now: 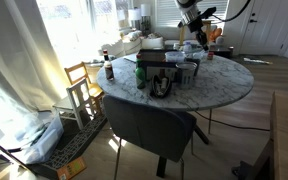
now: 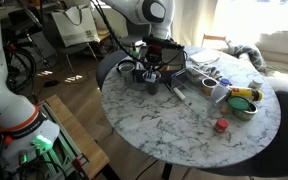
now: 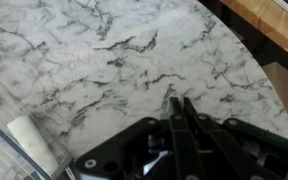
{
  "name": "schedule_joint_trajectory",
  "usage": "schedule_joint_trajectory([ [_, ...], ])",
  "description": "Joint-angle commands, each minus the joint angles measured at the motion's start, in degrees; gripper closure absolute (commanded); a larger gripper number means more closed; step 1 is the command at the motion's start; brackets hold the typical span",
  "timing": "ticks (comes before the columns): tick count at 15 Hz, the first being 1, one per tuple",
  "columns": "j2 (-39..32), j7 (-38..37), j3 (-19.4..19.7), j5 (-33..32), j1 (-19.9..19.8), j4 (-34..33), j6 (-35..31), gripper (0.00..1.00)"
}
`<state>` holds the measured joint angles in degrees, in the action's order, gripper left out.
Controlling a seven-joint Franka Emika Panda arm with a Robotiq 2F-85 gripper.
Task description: Use the small plastic cup to put some of the contents of the plastic cup into the silver cup
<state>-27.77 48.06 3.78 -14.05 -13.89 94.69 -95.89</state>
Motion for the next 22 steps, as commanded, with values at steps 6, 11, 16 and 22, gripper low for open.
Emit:
schedule_joint_trajectory([
  [6,2.1,6.0,-0.1,6.4,-2.6,0.8,-1.1,0.99],
  [11,2.8,9.1,0.2,9.8,-4.0,1.5,-1.5,0.99],
  [16,4.2,12.4,0.6,13.3,-5.4,2.6,-2.1,0.99],
  [22,5.6,16.4,0.8,18.3,-6.4,2.7,-1.0,0.99],
])
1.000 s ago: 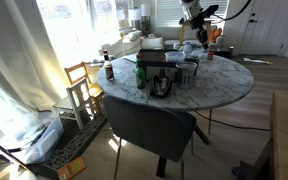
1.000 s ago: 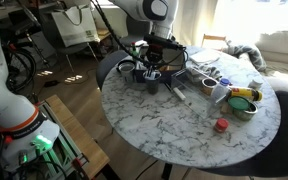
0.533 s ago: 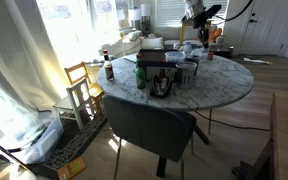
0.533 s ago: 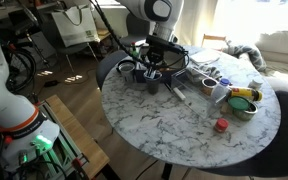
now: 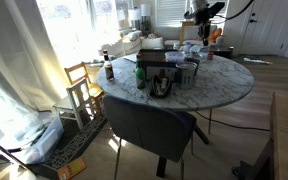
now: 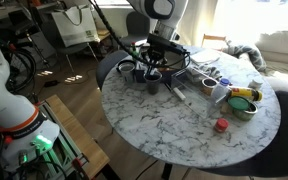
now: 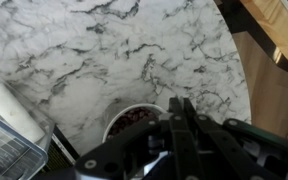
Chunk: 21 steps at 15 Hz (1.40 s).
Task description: Use the small plastic cup to put some of the contents of the plastic cup into the silver cup
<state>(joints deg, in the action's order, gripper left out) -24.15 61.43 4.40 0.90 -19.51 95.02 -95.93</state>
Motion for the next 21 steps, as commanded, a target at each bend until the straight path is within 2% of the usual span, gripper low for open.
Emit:
schedule_joint_trajectory([
  [1,2.2,3.6,0.1,4.6,-0.9,2.4,-0.3,0.99],
  [9,6.0,7.0,0.0,8.2,0.8,5.0,1.5,0.99],
  [21,9.9,5.7,-0.9,5.3,7.3,11.3,1.1,0.99],
])
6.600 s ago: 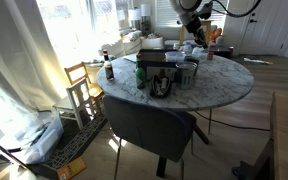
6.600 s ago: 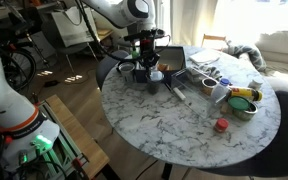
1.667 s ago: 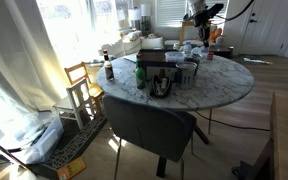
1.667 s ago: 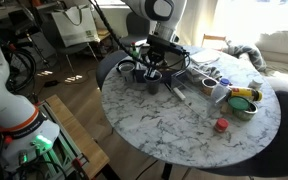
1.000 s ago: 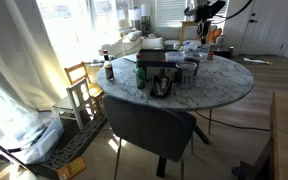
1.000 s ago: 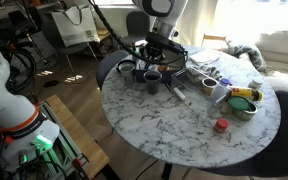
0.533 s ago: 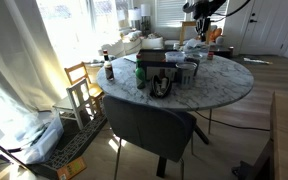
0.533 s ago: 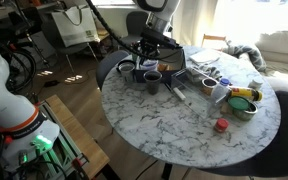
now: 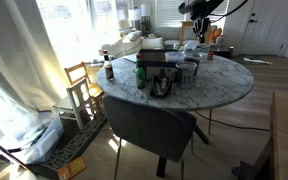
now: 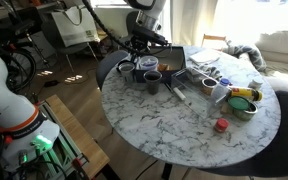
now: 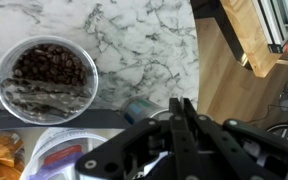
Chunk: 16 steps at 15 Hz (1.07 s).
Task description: Use the small plastic cup to put some of the contents of the plastic cup into the silver cup
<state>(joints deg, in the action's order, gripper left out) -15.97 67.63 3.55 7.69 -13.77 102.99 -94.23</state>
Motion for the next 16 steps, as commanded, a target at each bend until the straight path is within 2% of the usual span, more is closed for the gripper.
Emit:
schedule_joint_trajectory([
  [1,1.6,-1.0,-0.1,-2.2,2.3,3.9,-0.9,0.99],
  [16,1.6,-13.6,-1.6,-12.0,8.1,8.3,-9.0,0.99],
])
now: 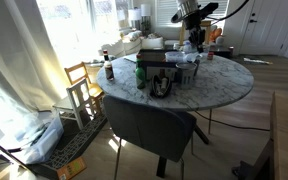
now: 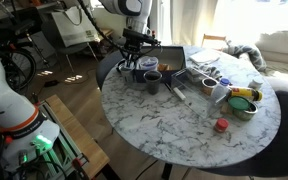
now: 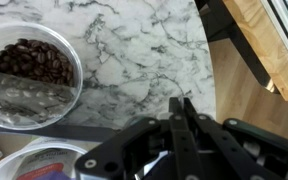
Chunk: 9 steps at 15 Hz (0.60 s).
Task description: Use the small plastic cup to put some of the contents of the plastic cup into the silver cup
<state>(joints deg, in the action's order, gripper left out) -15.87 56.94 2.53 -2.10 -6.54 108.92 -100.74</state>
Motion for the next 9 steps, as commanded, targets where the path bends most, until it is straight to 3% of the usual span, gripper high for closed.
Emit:
schedule_joint_trajectory([
  [1,1.6,-3.9,-0.7,-3.0,1.2,2.5,-3.0,0.99],
  [9,2.5,-13.6,-1.9,-9.8,3.9,4.2,-4.8,0.99],
])
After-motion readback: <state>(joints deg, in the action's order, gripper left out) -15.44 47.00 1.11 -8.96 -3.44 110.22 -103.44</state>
